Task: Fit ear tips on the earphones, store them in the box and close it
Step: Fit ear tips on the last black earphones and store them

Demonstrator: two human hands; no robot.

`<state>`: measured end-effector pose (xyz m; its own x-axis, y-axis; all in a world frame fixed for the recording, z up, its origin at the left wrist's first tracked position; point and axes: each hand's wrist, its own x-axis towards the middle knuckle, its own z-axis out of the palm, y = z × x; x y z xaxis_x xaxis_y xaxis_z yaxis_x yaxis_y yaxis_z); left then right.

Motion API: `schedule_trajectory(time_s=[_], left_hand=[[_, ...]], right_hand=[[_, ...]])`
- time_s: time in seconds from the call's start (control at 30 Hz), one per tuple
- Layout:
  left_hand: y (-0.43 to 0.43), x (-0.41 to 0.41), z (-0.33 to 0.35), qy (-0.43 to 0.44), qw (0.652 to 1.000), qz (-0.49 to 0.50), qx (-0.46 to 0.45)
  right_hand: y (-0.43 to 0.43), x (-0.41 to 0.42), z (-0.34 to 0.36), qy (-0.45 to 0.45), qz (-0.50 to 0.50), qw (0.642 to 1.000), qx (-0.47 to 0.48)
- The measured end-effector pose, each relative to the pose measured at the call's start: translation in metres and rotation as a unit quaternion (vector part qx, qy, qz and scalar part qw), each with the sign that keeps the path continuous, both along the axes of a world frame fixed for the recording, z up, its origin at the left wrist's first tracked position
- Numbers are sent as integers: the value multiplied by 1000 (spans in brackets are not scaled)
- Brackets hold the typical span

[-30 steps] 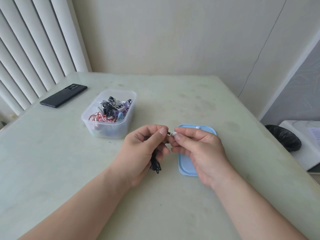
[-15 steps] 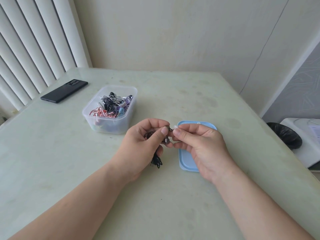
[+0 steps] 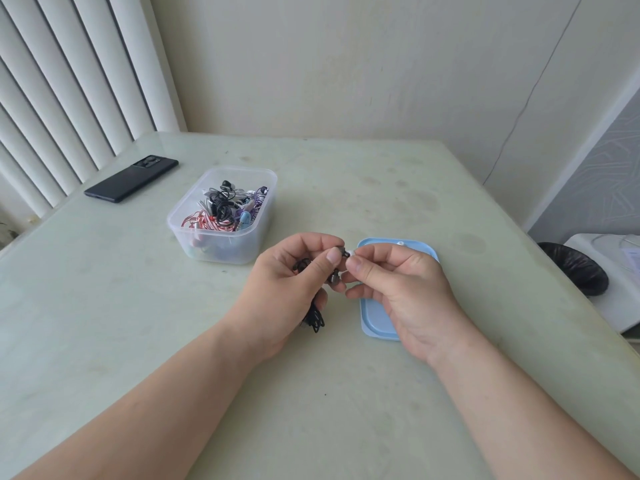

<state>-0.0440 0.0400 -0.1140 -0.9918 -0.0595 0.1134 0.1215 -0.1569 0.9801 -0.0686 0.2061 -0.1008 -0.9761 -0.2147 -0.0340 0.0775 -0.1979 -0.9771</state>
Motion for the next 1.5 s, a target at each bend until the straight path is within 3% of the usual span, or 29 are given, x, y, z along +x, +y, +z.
schedule_trajectory(time_s=[0.37, 1.5], left_hand=[[8, 3, 1, 6, 998, 51, -39], [7, 5, 2, -3, 998, 54, -43]], right_hand=[[-1, 0, -2, 19, 6, 1000, 19], [-5, 3, -5, 41, -57, 997, -19]])
